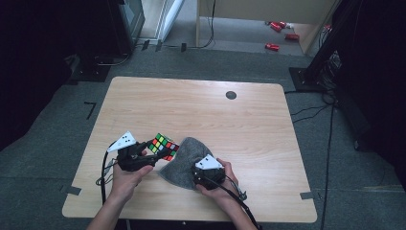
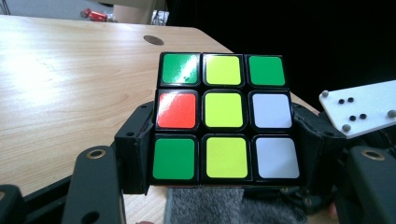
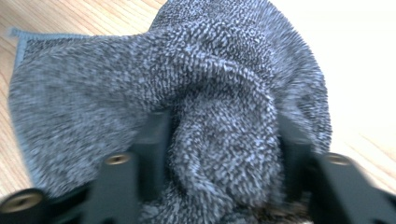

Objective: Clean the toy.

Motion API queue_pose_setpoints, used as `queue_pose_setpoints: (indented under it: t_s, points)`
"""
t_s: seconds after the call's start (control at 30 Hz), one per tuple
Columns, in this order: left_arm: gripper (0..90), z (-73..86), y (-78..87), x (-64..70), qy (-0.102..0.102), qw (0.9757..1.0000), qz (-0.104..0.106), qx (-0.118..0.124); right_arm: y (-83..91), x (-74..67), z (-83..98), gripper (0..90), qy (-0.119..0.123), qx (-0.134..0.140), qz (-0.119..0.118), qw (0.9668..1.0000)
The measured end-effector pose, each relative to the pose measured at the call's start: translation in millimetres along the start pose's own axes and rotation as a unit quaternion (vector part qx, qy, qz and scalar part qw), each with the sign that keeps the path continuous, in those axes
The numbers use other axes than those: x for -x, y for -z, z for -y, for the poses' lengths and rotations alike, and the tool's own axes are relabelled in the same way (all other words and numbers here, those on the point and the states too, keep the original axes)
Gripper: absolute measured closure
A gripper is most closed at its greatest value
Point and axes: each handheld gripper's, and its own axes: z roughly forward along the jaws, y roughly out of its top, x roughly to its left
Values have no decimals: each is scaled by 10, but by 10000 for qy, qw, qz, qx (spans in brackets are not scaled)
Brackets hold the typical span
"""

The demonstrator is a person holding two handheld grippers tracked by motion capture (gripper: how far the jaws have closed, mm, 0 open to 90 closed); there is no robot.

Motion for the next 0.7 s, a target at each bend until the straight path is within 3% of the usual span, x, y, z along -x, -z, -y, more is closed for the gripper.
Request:
queue_pose_setpoints:
  t_s: [0.07, 0.17, 0.27, 0.4, 0.53, 0.67, 0.7]
  points:
    - [346, 6, -8, 0, -49, 10000, 38, -42, 16, 16, 9, 638, 75, 30, 81, 9999]
    - [346, 21, -22, -8, -131, 9998, 119, -112, 46, 65, 8, 718, 3, 62, 45, 10000]
    - [347, 33, -30, -2, -249, 9996, 56, -128, 96, 120, -4, 740, -154, 159, -13, 9998]
    - [346, 59, -50, 21, -371, 9992, 34, -139, 266, 223, -73, 745, -405, 607, -35, 9973]
    - [346, 97, -108, 81, -548, 9982, 99, -226, 565, 316, -211, 744, -679, 1246, -156, 9898]
    - [346, 151, -198, 188, -814, 9957, 271, -346, 849, 367, -331, 745, -886, 1893, -358, 9772]
    - [346, 162, -217, 214, -887, 9949, 288, -379, 901, 376, -355, 745, -984, 2049, -509, 9725]
